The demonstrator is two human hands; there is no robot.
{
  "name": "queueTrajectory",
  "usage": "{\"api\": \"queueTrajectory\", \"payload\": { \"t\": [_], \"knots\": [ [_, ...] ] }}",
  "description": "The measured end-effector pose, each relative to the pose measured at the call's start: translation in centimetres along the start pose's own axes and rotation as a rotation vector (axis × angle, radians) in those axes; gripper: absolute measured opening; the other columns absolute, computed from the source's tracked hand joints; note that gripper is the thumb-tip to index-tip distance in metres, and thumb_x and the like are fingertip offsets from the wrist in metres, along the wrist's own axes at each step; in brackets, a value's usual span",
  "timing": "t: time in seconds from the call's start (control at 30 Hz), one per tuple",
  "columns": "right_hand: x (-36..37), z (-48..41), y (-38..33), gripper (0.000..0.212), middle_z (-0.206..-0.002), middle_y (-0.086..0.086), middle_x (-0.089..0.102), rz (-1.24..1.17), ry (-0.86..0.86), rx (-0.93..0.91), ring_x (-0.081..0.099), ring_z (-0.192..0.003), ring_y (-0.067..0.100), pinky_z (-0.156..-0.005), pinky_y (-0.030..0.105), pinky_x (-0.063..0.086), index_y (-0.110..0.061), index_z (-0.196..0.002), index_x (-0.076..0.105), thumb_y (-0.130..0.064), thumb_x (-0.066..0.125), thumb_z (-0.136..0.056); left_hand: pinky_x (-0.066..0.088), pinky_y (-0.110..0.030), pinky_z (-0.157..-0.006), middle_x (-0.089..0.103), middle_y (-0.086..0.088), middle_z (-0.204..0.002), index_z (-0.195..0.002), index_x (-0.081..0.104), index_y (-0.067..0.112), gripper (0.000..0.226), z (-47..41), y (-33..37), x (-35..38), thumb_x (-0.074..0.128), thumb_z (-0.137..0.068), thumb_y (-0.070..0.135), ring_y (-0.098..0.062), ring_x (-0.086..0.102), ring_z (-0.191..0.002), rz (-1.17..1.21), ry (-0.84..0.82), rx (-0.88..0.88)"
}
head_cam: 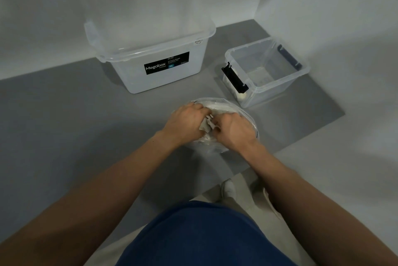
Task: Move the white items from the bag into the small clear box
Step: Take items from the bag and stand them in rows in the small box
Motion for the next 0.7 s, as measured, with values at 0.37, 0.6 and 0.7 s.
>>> {"api": "queueTrajectory", "payload": {
  "t": [0.37, 0.6, 0.7],
  "knots": [
    [-4.9, -0.7, -0.7, 0.020, -0.100, -0.007, 0.074, -0.280, -0.027, -0.154, 0.070, -0.088, 0.013, -0.077, 0.038, 0.059, -0.028, -0.109, 0.070, -0.022, 0.063, -0.090, 0.047, -0.018, -0.071, 0.069, 0.012, -0.091, -0.115, 0.071, 0.023, 0.030, -0.1, -1.6, -2.4, 0.079, -0.087, 0.025, -0.005, 0.062, -0.075, 0.535, 0.007, -0.034],
    [-6.9, -1.1, 0.1, 0.043, -0.105, -0.012, 0.069, -0.682, 0.025, -0.072, 0.068, -0.091, 0.001, -0.081, 0.023, 0.059, -0.032, -0.122, 0.065, -0.030, 0.083, -0.083, 0.057, -0.022, -0.061, 0.073, -0.016, -0.094, -0.114, 0.070, 0.005, 0.026, 0.6, -1.6, -2.5, 0.076, -0.089, 0.009, -0.018, 0.071, -0.072, 1.180, 0.114, -0.282],
    [-6.9, -1.0, 0.9, 0.037, -0.106, -0.010, 0.071, -0.805, 0.002, -0.020, 0.072, -0.092, 0.010, -0.087, 0.035, 0.061, -0.031, -0.119, 0.069, -0.024, 0.081, -0.084, 0.060, -0.021, -0.065, 0.074, -0.015, -0.099, -0.107, 0.067, 0.004, 0.016, 0.7, -1.6, -2.2, 0.069, -0.092, 0.001, -0.018, 0.075, -0.080, 1.540, 0.155, -0.371]
  ]
}}
Point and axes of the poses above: each hand's wrist, its own z-axis away from the middle knuckle, its own x-axis out of the palm, y = z × x, the point moved 3 cm from there along -z, towards the middle knuckle
